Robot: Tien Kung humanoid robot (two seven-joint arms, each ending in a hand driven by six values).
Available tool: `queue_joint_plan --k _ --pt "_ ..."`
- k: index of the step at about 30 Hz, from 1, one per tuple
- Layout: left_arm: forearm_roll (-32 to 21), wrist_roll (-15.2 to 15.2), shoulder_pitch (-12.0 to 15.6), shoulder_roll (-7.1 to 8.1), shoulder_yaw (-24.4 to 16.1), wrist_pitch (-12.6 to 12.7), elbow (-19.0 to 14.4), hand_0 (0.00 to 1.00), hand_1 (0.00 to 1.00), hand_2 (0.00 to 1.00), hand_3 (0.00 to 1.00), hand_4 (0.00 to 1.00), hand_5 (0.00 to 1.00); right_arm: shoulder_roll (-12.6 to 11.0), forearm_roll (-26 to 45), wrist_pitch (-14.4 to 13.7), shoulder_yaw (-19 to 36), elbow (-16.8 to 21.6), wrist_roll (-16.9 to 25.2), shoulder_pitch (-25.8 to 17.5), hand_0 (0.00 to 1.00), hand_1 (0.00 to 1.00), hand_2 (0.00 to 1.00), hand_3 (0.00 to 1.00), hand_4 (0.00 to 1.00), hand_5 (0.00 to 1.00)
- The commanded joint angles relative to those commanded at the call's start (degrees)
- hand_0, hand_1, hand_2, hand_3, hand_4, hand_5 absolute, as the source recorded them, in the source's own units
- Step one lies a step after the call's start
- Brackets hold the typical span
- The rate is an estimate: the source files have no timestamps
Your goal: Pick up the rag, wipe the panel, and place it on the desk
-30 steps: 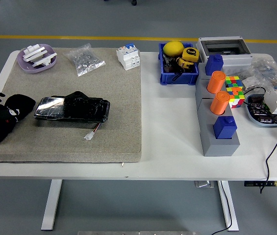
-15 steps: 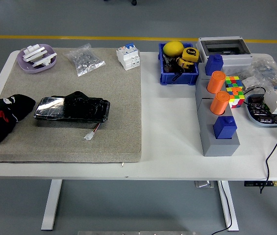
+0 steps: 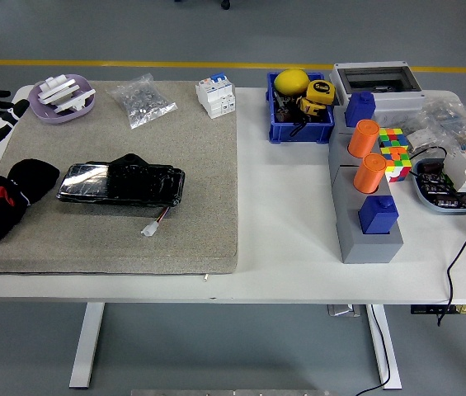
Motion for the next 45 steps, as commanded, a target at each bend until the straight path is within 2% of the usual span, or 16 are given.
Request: queue_joint_plan --k 1,2,7,8,9,13,14,19,20,36,45 --pt "-2.6 -1.1 0.4 -0.63 -0.8 -0.8 -0.4 0.462 0.594 0.629 0.655 0.963 0.622 0.1 0.5 0.0 -0.6 0.1 0.3 -0.1 0.708 0.673 0.692 0.632 0.998 0.536" --pt "-4.8 -1.7 0.6 -1.15 -1.4 -1.4 -0.6 0.468 0.596 0.622 0.603 0.917 0.541 0.1 1.0 0.1 -1.1 0.1 0.5 -0.2 0.708 0.674 0.692 0.632 0.998 0.535" --pt "-15.7 -3.7 1.0 -4.07 -4.2 -4.7 -1.9 0.468 0.596 0.622 0.603 0.917 0.541 0.3 3.1 0.2 -3.3 0.3 1.6 -0.4 0.708 0.674 0.692 0.632 0.998 0.535" --pt "-17.3 -3.9 1.0 -4.93 -4.9 -5.6 -2.0 0.468 0.596 0.594 0.587 0.882 0.430 0.4 3.5 0.3 -3.7 0.3 1.8 -0.4 0.707 0.674 0.692 0.632 0.998 0.535" --pt "-19.2 -4.0 0.9 -5.89 -5.5 -6.6 -2.1 0.468 0.596 0.594 0.587 0.882 0.430 0.5 3.7 0.3 -4.1 0.3 2.0 -0.3 0.707 0.674 0.692 0.632 0.998 0.535" --pt "-21.5 -4.2 0.3 -7.98 -6.2 -7.3 -2.5 0.468 0.596 0.594 0.587 0.882 0.430 0.9 4.7 0.4 -5.0 0.1 2.5 -0.1 0.707 0.674 0.692 0.632 0.998 0.535" --pt "-21.5 -4.2 0.2 -8.16 -6.2 -7.3 -2.6 0.469 0.593 0.590 0.586 0.879 0.402 1.0 4.6 0.4 -5.0 0.1 2.5 0.0 0.709 0.673 0.693 0.631 0.998 0.535" --pt "-21.2 -4.0 0.5 -8.38 -6.5 -8.2 -3.3 0.469 0.593 0.590 0.586 0.879 0.402 1.0 5.8 0.6 -6.7 0.3 3.4 0.3 0.709 0.673 0.693 0.631 0.998 0.535" --pt "-21.1 -3.9 0.7 -8.33 -6.6 -8.4 -3.7 0.472 0.594 0.590 0.586 0.862 0.365 1.0 6.2 0.6 -7.1 0.4 3.6 0.3 0.709 0.673 0.693 0.632 0.998 0.536" --pt "-24.6 -3.5 2.1 -8.74 -6.7 -10.6 -2.9 0.470 0.596 0.589 0.584 0.857 0.347 1.4 6.1 0.5 -7.1 0.3 3.6 0.2 0.708 0.673 0.693 0.634 0.998 0.541" --pt "-25.3 -3.3 2.2 -8.49 -6.5 -10.9 -2.5 0.466 0.588 0.588 0.584 0.855 0.342 1.5 5.9 0.5 -6.9 0.2 3.6 0.3 0.709 0.674 0.692 0.635 0.998 0.543"
